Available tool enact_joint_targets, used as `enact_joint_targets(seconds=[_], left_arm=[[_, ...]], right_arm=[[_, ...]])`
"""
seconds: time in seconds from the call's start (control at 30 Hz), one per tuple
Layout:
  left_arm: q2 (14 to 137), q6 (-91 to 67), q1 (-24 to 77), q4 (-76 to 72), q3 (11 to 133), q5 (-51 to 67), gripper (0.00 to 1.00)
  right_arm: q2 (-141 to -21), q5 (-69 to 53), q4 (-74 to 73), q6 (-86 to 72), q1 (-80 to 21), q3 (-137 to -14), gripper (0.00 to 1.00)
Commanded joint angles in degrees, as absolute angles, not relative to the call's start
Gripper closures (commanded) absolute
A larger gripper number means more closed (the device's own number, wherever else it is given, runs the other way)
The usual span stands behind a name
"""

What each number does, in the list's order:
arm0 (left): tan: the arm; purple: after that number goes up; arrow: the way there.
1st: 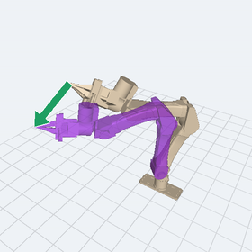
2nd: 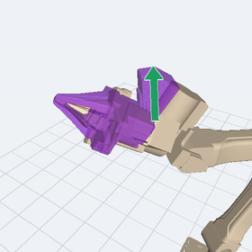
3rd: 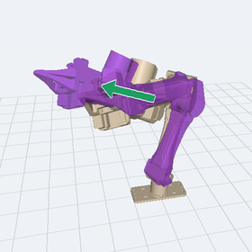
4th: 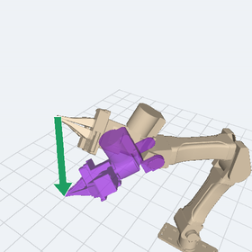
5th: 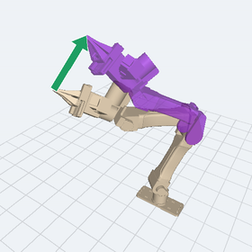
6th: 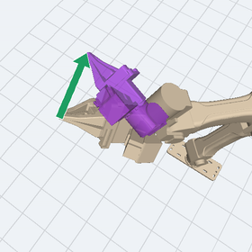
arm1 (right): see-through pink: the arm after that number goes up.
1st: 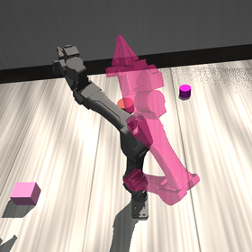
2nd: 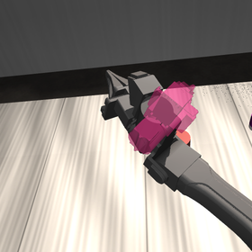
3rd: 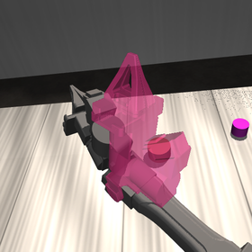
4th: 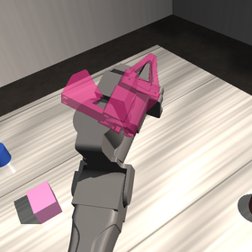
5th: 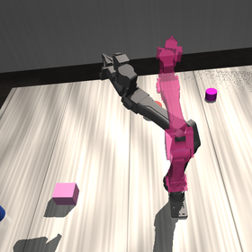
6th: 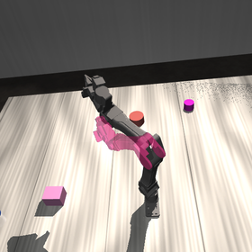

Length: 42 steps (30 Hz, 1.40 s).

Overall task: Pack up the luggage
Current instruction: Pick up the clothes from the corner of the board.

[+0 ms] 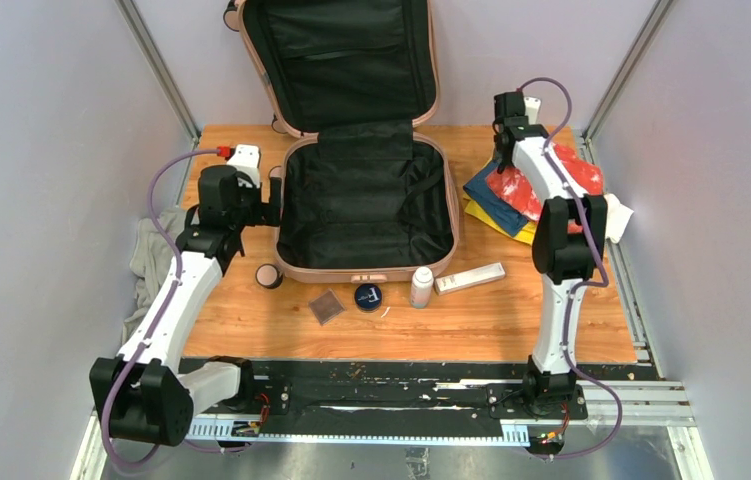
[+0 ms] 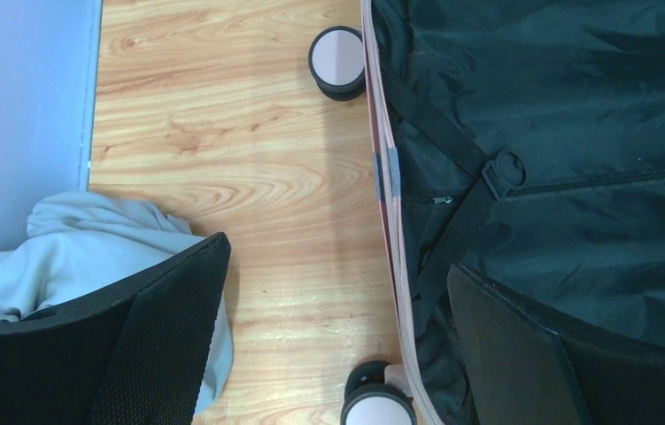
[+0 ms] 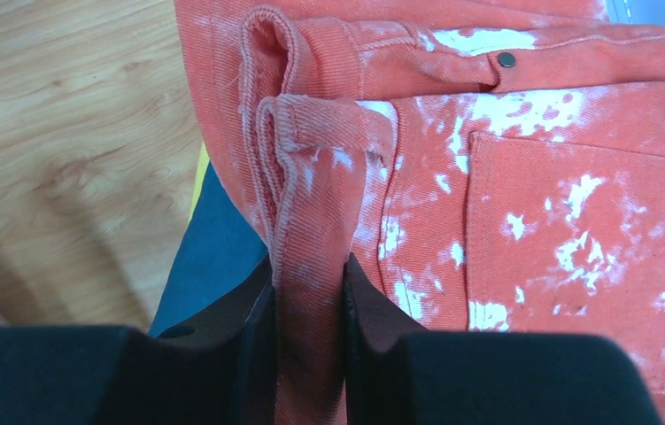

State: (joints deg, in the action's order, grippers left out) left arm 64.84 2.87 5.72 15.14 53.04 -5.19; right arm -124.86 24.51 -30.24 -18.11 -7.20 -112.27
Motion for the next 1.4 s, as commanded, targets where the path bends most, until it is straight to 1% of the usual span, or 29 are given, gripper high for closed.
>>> enact_joint_targets(seconds=[0.0,0.4,0.53,0.57,0.67,0.83,0.93,1.07,1.2,1.37], left_arm=[[61.98,3.6,5.39,17.13,53.8,-5.45,0.0],[58.54,3.31,5.37,23.22,57.48,-2.47,0.0],[57.65,3.08,5.38,24.78,58.41,-1.6,0.0],[57.47,3.08,5.37,25.18,58.61,-1.51,0.0],[57.07,3.07,5.37,26.14,59.18,-1.16,0.0],[56.91,2.76,5.38,27.62,60.36,-0.92,0.0],[56.62,2.67,5.36,28.17,60.8,-0.97,0.0],[56.43,2.89,5.37,29.28,61.4,-0.93,0.0],[56.08,3.32,5.39,30.97,62.56,-1.38,0.0],[54.85,3.85,5.37,31.98,62.64,-1.54,0.0]], right_arm=[[-116.66,16.93,-28.72,-20.32,-4.93,-107.84,1.0],[-96.2,12.06,-25.77,-19.2,-0.47,-99.56,1.0],[-90.11,11.72,-25.85,-17.73,-0.44,-97.5,1.0],[-88.7,11.54,-25.84,-17.34,1.08,-97.29,1.0],[-84.67,8.59,-26.47,-17.07,1.25,-98.23,1.0],[-82.09,-1.36,-29.8,-21.81,0.48,-103.14,1.0],[-81.32,-1.65,-30.27,-24.05,-5.13,-104.69,1.0],[-82.48,4.33,-30.64,-25.04,-15.18,-107.26,1.0],[-86.9,11.78,-31.25,-25.85,-24.88,-111.0,1.0],[-92.54,16.37,-31.21,-27.66,-32.05,-115.06,1.0]])
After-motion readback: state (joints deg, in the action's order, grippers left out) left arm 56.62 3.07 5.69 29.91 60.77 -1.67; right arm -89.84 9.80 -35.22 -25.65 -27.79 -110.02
